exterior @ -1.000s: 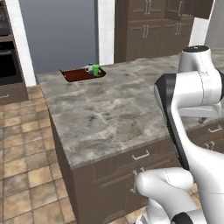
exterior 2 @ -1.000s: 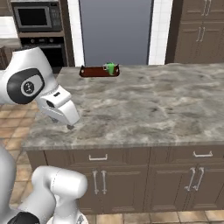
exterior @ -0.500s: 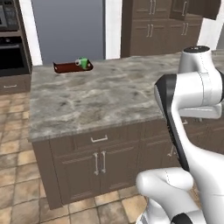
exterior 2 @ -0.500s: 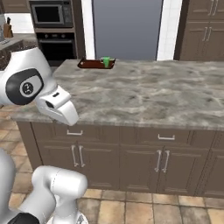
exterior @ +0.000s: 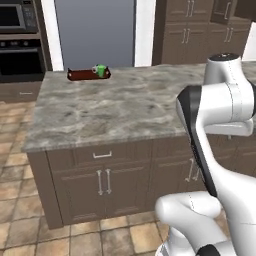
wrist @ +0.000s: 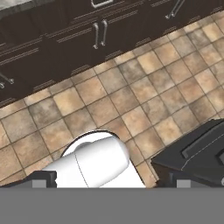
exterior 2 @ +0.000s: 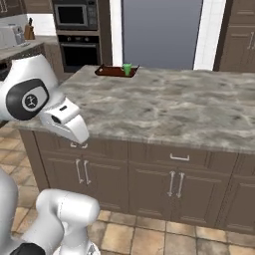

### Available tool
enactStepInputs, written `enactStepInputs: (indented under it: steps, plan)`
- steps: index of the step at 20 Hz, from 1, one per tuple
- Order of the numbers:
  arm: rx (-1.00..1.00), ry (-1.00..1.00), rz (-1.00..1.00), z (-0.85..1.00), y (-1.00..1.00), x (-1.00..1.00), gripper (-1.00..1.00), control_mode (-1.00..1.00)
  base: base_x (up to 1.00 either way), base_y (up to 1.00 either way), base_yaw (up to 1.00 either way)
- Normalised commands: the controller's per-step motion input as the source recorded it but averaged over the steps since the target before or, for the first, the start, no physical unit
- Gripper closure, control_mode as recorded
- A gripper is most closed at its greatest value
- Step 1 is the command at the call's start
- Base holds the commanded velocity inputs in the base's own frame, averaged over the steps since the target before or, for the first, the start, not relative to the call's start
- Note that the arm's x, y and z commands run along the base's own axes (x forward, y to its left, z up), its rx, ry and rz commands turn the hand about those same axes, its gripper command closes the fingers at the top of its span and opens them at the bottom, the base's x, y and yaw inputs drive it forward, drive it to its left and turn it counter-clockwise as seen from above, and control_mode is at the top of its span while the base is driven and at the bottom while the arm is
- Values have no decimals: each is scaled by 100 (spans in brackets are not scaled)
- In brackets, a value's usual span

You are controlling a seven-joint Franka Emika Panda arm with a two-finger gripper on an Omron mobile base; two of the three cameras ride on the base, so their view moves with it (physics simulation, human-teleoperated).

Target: There is a tray on the dining counter. Grab the cup, mug, and pitcher and place them on the tray. The pitcher may be placed next to the tray if it cannot fit the tray.

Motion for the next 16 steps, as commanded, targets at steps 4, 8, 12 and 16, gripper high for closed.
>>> enactStepInputs:
  steps: [4, 8, 12, 16]
  plan:
    - [0, 0, 0, 0, 0, 0, -100, 100, -25, -100, 24]
    - [0, 0, 0, 0, 0, 0, -100, 100, 36, -100, 27]
    - [0, 0, 0, 0, 0, 0, -100, 100, 6, -100, 20]
    - [0, 0, 0, 0, 0, 0, -100, 100, -19, -100, 16]
